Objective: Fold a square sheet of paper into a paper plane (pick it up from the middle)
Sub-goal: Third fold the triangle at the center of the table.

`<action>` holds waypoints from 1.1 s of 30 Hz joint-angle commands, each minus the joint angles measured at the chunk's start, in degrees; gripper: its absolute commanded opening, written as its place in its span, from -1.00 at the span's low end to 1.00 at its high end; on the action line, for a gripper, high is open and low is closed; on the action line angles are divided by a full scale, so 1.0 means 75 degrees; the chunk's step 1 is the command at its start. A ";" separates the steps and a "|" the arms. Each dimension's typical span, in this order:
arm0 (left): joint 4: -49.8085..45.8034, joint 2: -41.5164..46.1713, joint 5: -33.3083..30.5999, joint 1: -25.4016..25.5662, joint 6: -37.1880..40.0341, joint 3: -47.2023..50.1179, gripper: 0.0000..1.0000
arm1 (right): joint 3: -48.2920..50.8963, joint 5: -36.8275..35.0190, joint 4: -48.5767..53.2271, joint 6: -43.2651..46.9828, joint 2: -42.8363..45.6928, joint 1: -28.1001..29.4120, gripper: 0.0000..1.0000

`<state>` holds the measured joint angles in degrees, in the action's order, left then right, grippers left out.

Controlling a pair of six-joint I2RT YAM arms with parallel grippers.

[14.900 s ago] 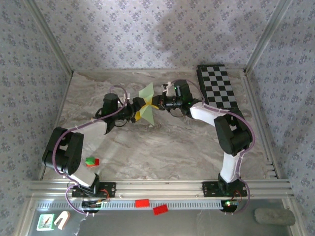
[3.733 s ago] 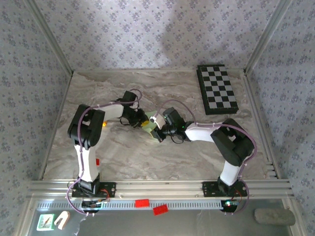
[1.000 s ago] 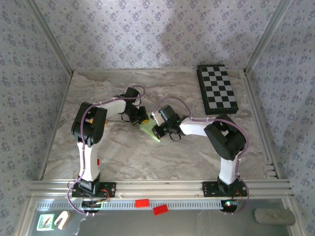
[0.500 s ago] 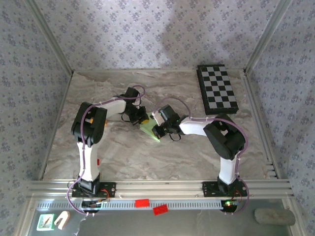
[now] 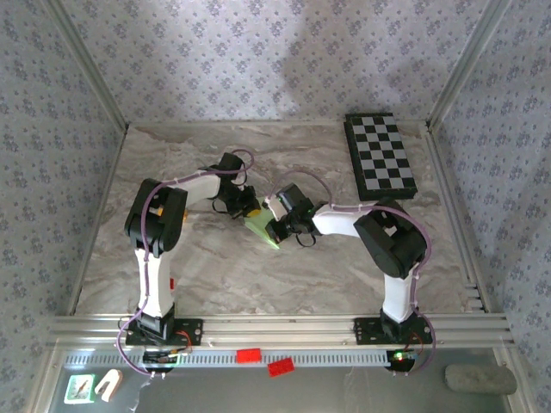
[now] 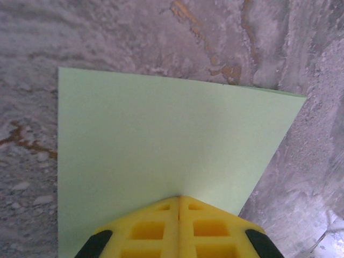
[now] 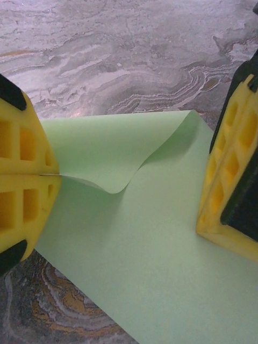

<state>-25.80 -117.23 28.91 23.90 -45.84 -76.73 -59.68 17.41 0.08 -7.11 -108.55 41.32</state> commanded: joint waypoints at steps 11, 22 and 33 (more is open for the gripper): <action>-0.0424 0.0918 -0.0234 -0.0314 0.0005 0.0003 -0.72 | -0.0265 -0.0001 0.0430 -0.0009 -0.0217 -0.0049 -0.97; 0.1010 0.2590 0.0143 -0.0640 -0.1229 0.1996 -0.60 | -0.0497 -0.0036 0.0693 -0.0297 -0.0291 -0.0049 -0.97; 0.3804 0.3009 0.0677 0.0085 -0.3219 0.3879 -0.63 | -0.0806 0.0277 0.0910 -0.1089 -0.0455 -0.0028 -0.96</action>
<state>-4.80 -95.85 32.12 23.79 -65.32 -48.73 -64.10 18.02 4.71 -12.71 -110.69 41.21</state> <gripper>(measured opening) 0.188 0.041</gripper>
